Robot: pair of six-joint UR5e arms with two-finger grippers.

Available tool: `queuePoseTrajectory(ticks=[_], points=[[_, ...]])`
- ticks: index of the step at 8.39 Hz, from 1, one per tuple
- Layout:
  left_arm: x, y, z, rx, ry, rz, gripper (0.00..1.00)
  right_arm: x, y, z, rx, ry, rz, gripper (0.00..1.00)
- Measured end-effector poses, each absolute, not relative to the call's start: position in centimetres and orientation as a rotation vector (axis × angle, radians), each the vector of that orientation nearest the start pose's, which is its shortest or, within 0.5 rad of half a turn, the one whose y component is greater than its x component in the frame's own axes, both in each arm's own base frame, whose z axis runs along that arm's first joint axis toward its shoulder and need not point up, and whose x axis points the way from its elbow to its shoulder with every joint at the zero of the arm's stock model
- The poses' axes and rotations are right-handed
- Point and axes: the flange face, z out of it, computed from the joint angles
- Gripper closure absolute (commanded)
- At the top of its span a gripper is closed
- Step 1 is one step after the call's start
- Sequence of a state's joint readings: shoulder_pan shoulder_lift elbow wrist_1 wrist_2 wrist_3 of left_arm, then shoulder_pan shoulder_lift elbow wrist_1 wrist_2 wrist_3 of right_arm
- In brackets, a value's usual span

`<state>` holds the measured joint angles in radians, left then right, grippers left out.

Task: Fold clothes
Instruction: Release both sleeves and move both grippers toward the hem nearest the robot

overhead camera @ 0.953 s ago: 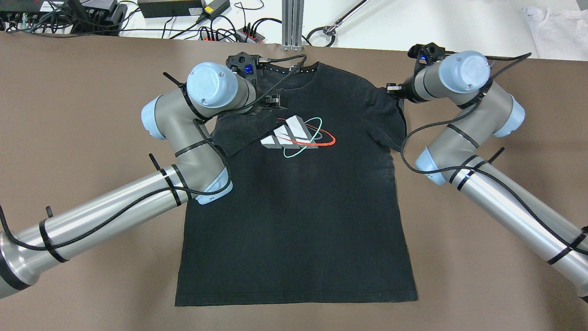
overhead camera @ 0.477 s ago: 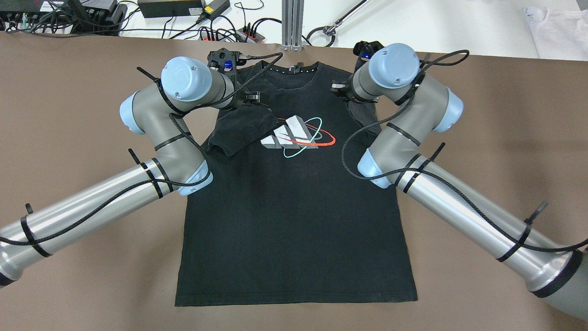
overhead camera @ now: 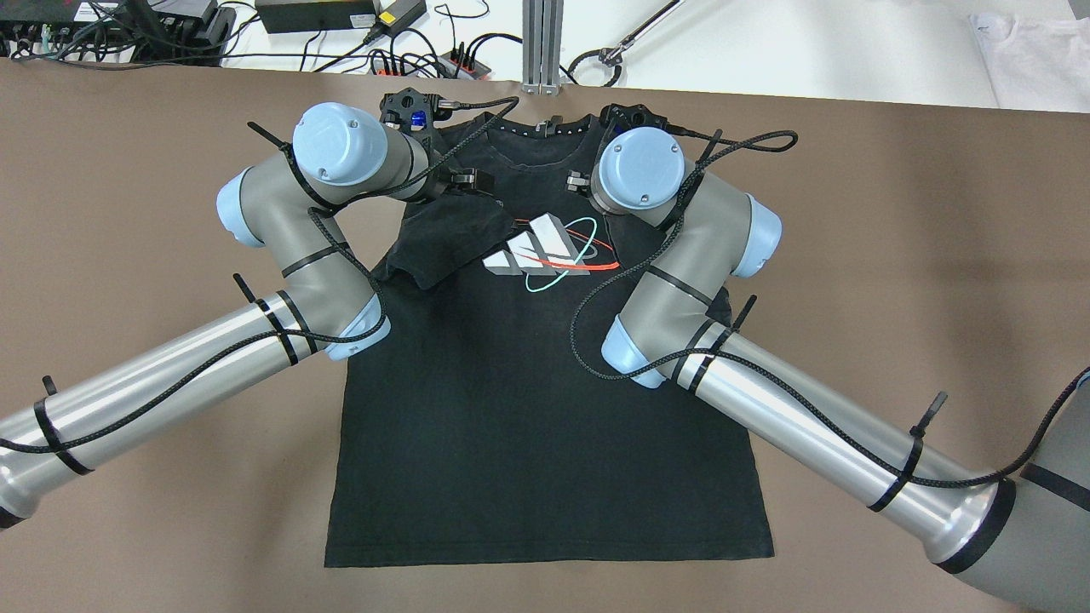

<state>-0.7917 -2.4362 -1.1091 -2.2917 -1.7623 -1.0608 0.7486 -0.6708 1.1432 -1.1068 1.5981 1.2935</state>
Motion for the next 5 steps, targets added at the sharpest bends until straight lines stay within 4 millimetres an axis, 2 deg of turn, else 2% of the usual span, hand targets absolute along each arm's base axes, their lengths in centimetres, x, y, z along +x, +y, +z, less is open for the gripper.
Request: queuePoseTrajectory(ticks=[3,5], points=[[49.0,-66.1,23.2,0.529,1.011,-0.165,0.00,-52.0,-65.3,23.3,0.463,-0.808,0.412,0.05],[48.2,-66.3,22.5,0.482,1.054,-0.218,0.00,-51.5,-65.0,21.8,0.501,-0.813,0.340,0.05]])
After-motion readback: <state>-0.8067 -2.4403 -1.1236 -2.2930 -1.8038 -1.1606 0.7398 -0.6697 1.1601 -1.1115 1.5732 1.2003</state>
